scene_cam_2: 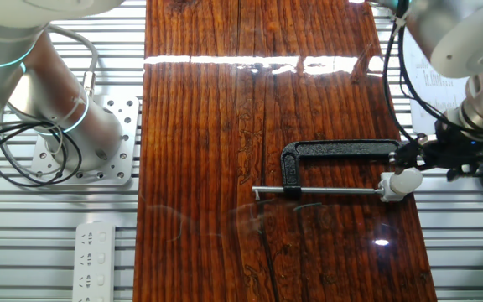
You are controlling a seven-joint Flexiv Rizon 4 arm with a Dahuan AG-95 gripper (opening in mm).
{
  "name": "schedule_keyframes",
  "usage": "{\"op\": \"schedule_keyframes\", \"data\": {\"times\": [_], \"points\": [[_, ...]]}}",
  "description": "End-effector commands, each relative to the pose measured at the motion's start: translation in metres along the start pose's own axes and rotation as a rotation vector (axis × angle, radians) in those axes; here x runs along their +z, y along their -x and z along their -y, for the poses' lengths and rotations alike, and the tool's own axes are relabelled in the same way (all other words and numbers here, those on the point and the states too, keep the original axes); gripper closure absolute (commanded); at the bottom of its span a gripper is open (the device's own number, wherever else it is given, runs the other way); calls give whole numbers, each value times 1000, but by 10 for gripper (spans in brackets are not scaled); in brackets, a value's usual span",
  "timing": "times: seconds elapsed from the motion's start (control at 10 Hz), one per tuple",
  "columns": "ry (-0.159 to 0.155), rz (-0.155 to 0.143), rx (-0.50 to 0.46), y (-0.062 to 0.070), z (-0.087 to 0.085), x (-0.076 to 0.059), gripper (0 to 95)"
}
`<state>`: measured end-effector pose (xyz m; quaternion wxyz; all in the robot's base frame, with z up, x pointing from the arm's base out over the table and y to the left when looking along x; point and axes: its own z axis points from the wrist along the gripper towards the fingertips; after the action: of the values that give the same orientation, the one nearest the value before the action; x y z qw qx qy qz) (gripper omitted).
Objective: Take out the light bulb by rotating it
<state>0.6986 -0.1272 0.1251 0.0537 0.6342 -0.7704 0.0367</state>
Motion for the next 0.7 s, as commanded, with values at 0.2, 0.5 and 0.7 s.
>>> {"op": "schedule_keyframes", "data": {"times": [0.2, 0.5, 0.7], "points": [[46, 18, 657, -2, 1, -1, 190], [59, 21, 820, -9, 0, -1, 190], [74, 40, 869, -11, -2, 1, 190]]}}
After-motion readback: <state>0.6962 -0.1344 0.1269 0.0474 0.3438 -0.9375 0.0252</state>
